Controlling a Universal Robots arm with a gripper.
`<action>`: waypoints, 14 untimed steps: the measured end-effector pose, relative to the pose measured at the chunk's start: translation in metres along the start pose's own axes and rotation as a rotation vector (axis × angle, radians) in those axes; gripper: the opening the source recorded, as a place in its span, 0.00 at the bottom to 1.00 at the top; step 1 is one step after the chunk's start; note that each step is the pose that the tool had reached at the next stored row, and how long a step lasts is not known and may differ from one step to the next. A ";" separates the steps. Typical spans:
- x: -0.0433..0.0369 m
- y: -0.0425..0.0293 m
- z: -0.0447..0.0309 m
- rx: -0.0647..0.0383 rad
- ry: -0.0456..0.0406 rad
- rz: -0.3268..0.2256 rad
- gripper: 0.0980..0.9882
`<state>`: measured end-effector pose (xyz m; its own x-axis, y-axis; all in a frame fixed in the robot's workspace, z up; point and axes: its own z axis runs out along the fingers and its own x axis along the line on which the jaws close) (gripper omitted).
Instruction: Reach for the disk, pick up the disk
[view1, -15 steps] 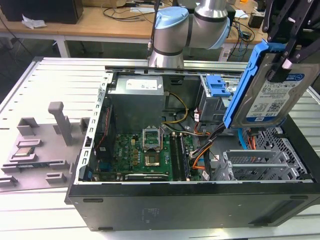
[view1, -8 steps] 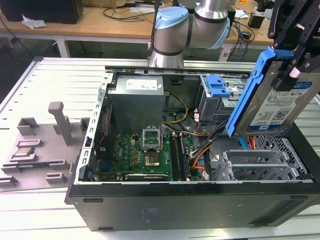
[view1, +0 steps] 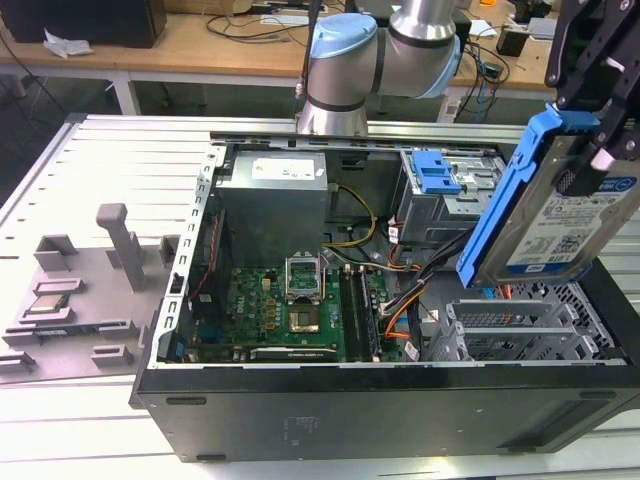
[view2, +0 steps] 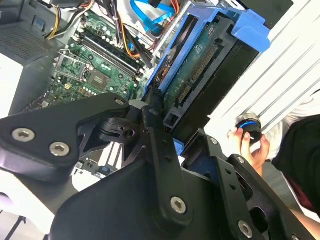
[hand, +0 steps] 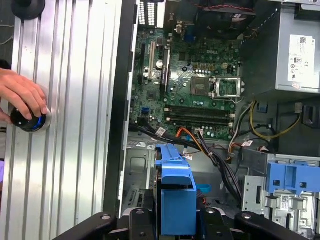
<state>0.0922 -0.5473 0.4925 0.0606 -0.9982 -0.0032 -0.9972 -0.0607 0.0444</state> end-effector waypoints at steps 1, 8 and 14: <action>0.0030 0.0002 0.0000 0.000 0.0000 0.000 0.30; 0.0161 0.0010 0.0001 0.000 0.0000 0.000 0.30; 0.0278 0.0017 0.0001 0.000 0.0000 0.000 0.30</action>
<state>0.0922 -0.5752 0.4924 0.0607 -0.9982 -0.0032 -0.9972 -0.0607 0.0444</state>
